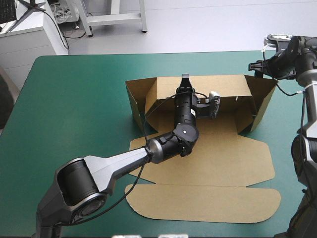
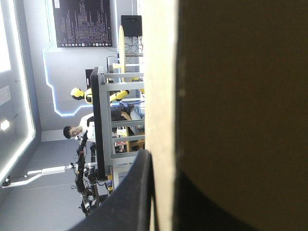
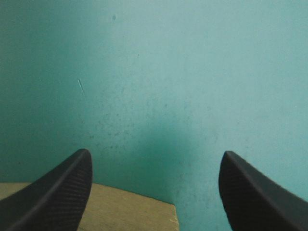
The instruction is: Fold the box
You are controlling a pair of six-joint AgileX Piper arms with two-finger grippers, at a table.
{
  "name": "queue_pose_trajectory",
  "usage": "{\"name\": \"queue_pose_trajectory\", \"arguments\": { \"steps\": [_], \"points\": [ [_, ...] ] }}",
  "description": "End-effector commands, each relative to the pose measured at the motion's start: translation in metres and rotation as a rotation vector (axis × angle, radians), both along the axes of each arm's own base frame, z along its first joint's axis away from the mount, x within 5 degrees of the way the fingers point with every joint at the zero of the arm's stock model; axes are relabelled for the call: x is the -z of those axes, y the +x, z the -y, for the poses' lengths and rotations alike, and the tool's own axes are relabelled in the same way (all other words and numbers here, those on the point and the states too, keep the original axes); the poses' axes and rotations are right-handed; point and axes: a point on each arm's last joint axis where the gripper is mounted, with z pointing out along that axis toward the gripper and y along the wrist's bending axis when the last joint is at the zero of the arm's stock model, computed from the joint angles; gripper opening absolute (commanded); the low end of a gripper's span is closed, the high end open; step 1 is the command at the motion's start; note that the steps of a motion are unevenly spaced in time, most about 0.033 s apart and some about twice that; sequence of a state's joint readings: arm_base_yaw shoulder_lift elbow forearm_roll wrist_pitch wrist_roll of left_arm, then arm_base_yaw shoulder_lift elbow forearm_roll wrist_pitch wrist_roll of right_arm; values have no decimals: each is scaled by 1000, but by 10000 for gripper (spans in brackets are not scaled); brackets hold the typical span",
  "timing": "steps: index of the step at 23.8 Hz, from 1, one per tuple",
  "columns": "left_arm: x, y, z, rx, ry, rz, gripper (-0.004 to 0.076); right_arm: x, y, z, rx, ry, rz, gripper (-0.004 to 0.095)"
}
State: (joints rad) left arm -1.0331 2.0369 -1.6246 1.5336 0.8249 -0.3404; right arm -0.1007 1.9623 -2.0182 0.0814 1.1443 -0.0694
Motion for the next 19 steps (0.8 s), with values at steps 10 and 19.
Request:
{"name": "queue_pose_trajectory", "arguments": {
  "steps": [10, 19],
  "points": [
    [-12, -12, 7, 56, -85, -36, -10, -12, -35, -2, -20, 0, -97, 555],
    [-12, -12, 7, 57, -81, -30, -10, -23, -84, -12, -82, 23, -110, 433]
  ]
}}
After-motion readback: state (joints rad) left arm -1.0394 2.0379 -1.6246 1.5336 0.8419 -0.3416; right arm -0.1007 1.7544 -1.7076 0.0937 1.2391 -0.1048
